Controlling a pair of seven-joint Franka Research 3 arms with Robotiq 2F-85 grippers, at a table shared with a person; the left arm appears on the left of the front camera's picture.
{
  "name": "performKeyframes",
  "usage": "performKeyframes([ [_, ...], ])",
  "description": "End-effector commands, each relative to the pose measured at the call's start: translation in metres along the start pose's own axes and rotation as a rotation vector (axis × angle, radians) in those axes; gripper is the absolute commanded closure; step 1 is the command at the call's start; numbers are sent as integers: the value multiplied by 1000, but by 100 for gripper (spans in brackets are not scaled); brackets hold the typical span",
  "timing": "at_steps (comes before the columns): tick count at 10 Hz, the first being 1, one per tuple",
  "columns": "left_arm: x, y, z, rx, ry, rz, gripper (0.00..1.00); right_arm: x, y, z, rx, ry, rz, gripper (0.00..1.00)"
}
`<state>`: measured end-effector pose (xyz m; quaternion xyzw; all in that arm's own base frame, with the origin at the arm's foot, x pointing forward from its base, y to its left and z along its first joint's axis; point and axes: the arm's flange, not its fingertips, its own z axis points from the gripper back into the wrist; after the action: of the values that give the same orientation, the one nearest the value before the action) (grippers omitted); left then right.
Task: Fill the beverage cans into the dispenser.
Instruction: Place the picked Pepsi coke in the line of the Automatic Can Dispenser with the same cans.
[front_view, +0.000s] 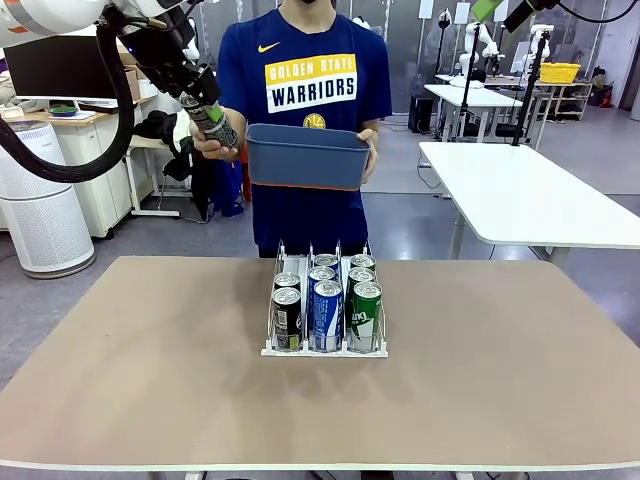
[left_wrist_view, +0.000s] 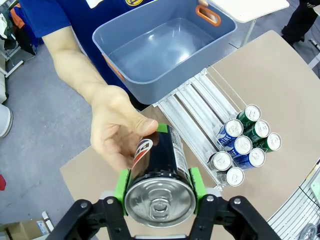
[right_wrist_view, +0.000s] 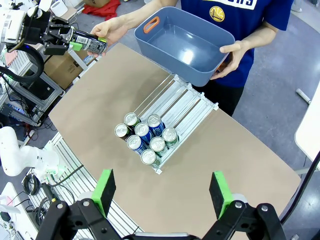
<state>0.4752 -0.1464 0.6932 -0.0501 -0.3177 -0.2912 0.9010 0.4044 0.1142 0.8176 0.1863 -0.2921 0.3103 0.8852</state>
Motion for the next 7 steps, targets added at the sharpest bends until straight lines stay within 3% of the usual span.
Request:
performKeyframes([
  [1,0,2,3,5,-8,-12,79,-1,0,0,0,0,0,0],
  [7,0,2,3,5,-8,-12,79,-1,0,0,0,0,0,0],
])
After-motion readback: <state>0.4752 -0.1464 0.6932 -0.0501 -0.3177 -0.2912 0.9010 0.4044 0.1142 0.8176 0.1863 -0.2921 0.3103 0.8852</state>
